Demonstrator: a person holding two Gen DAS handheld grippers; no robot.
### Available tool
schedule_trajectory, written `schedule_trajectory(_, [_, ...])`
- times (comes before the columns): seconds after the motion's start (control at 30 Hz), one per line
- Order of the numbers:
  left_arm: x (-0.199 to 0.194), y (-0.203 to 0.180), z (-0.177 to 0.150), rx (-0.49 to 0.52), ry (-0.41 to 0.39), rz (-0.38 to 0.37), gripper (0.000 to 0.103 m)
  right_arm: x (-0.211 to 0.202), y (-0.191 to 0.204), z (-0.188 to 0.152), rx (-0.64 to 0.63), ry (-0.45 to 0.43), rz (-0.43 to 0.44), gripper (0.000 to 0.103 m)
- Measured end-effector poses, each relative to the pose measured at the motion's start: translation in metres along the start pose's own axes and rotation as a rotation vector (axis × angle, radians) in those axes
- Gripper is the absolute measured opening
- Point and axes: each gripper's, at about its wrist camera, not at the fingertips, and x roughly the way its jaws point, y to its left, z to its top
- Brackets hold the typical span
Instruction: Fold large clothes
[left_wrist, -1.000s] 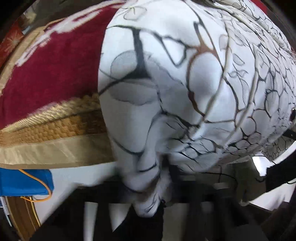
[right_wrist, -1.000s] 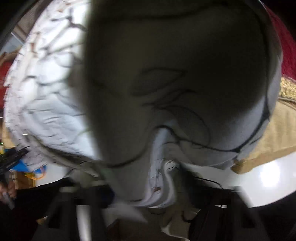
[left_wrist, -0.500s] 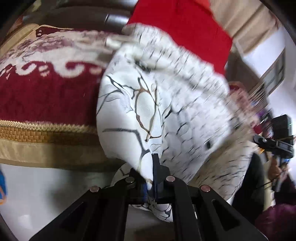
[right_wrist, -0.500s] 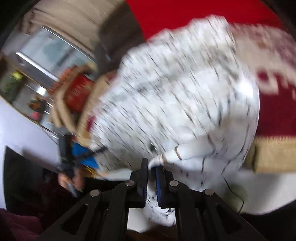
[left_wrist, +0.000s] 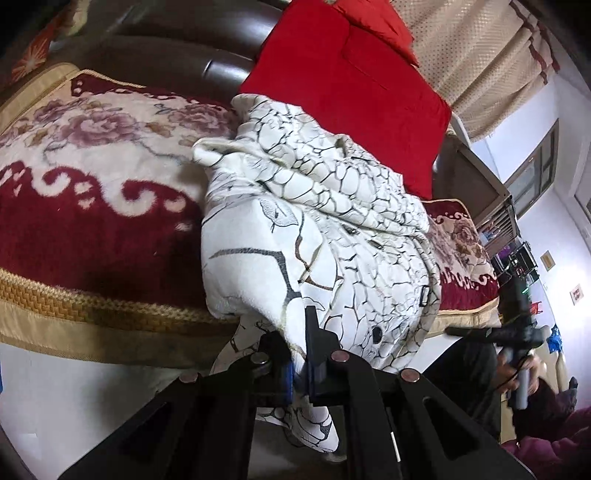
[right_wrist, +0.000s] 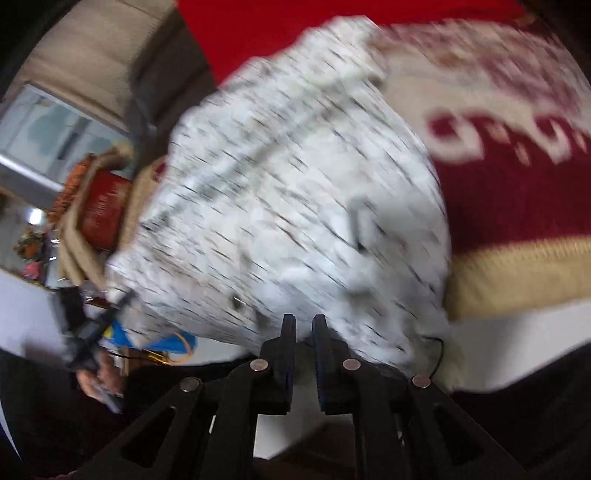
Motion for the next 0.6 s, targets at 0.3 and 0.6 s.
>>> schedule_trajectory(0.3, [0.0,-0.013,0.003,0.075,0.002,0.039,0.005,0.001,-0.072,-0.027,0.184,-0.064,-0.012,0.092])
schedule_trajectory(0.6, [0.002,-0.014,0.003,0.077,0.0,0.044,0.005,0.064,-0.062,-0.03,0.064,0.061,-0.089,0.092])
